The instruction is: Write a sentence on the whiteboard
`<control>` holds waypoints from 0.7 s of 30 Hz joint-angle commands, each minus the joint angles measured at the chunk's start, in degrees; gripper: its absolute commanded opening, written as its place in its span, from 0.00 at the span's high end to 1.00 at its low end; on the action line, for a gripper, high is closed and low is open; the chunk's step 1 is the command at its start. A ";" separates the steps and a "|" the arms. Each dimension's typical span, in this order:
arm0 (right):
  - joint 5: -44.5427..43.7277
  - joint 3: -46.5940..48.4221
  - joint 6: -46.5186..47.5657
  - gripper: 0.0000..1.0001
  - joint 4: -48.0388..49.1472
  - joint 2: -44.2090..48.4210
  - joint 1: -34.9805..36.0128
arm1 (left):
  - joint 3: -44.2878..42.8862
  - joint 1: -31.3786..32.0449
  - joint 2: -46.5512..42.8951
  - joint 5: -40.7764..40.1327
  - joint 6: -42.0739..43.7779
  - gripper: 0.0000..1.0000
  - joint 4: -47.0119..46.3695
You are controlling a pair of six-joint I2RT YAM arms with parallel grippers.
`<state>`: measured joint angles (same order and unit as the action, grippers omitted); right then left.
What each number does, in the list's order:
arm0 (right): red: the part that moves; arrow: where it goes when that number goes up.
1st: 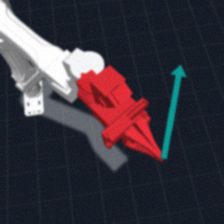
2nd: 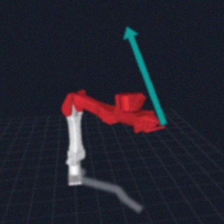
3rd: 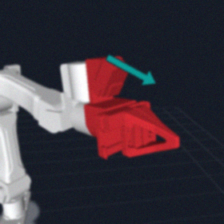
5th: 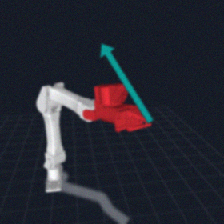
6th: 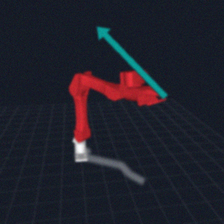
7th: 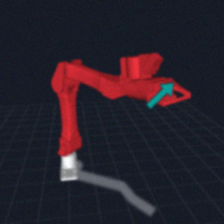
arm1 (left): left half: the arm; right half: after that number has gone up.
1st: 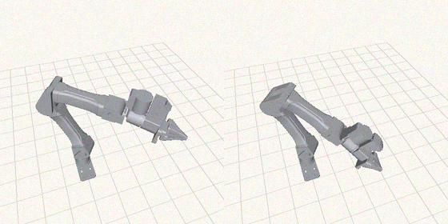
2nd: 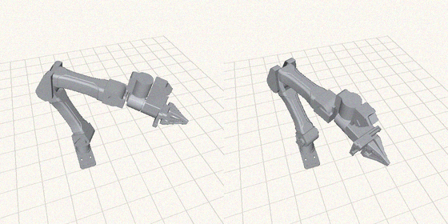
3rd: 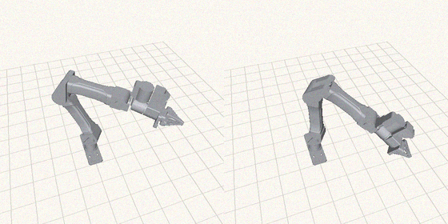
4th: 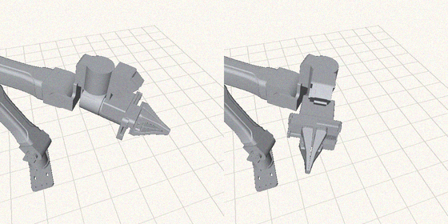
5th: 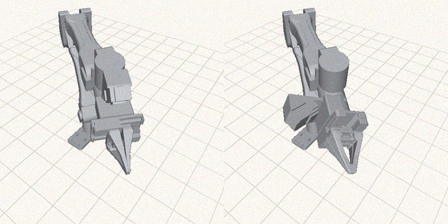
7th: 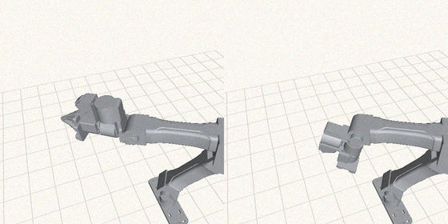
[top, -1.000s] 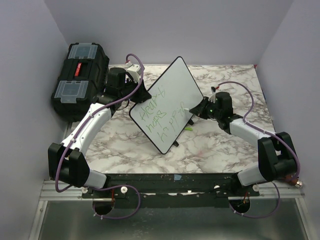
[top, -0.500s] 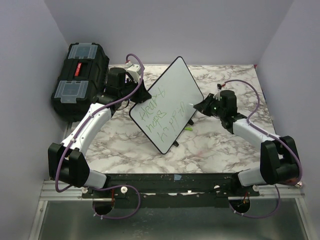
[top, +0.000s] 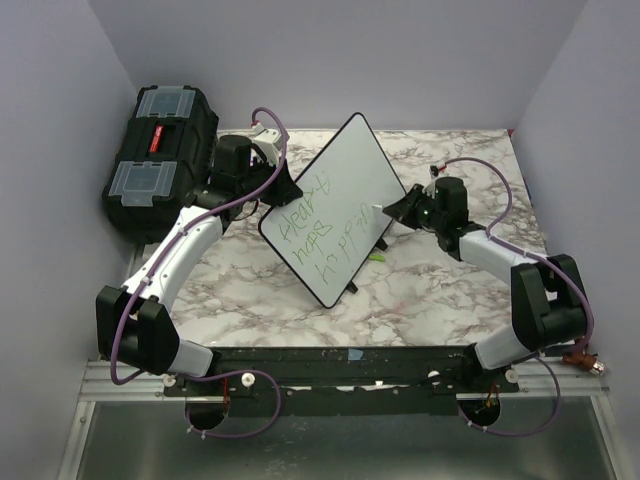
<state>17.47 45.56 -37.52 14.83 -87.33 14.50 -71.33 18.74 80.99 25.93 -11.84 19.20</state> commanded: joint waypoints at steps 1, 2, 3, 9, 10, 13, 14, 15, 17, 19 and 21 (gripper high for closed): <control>0.29 1.39 -0.16 0.99 1.61 -1.94 -0.28 | 0.93 0.37 0.00 -1.50 6.74 1.00 1.78; -0.11 1.44 -0.03 0.99 1.48 -2.17 -0.33 | 0.84 0.42 -0.03 -1.41 6.74 1.00 1.74; -0.69 1.53 0.18 0.99 1.28 -2.37 -0.28 | 0.84 0.42 0.08 -1.41 6.71 1.00 1.73; -4.12 3.67 1.29 0.99 -0.68 -3.79 -0.35 | 0.58 0.42 0.40 -1.32 6.83 1.00 1.93; -4.47 4.10 1.45 0.99 -1.00 -3.93 -0.34 | 0.58 0.42 0.33 -1.33 6.83 1.00 1.90; -4.51 5.20 1.83 0.99 -1.29 -4.25 -0.35 | 0.58 0.42 0.33 -1.41 6.85 1.00 1.92; -4.39 5.52 1.96 0.99 -1.35 -4.25 -0.38 | 0.52 0.42 0.52 -1.40 6.91 1.00 1.90; -4.16 5.72 2.03 0.99 -1.38 -4.17 -0.35 | 0.41 0.42 0.65 -1.33 6.86 1.00 1.98; -3.24 5.86 2.36 0.99 -1.30 -3.94 -0.35 | 0.23 0.42 0.83 -1.36 6.91 1.00 2.09; -2.27 5.62 2.56 0.99 -0.90 -3.73 -0.38 | 0.15 0.42 0.79 -1.41 6.91 1.00 2.07; -1.52 5.27 2.54 0.99 -0.72 -3.54 -0.35 | 0.14 0.42 0.78 -1.41 6.91 1.00 2.07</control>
<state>14.39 49.98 -35.97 14.83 -90.21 14.02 -71.35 18.74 81.01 25.93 -11.84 19.25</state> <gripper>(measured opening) 0.131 0.164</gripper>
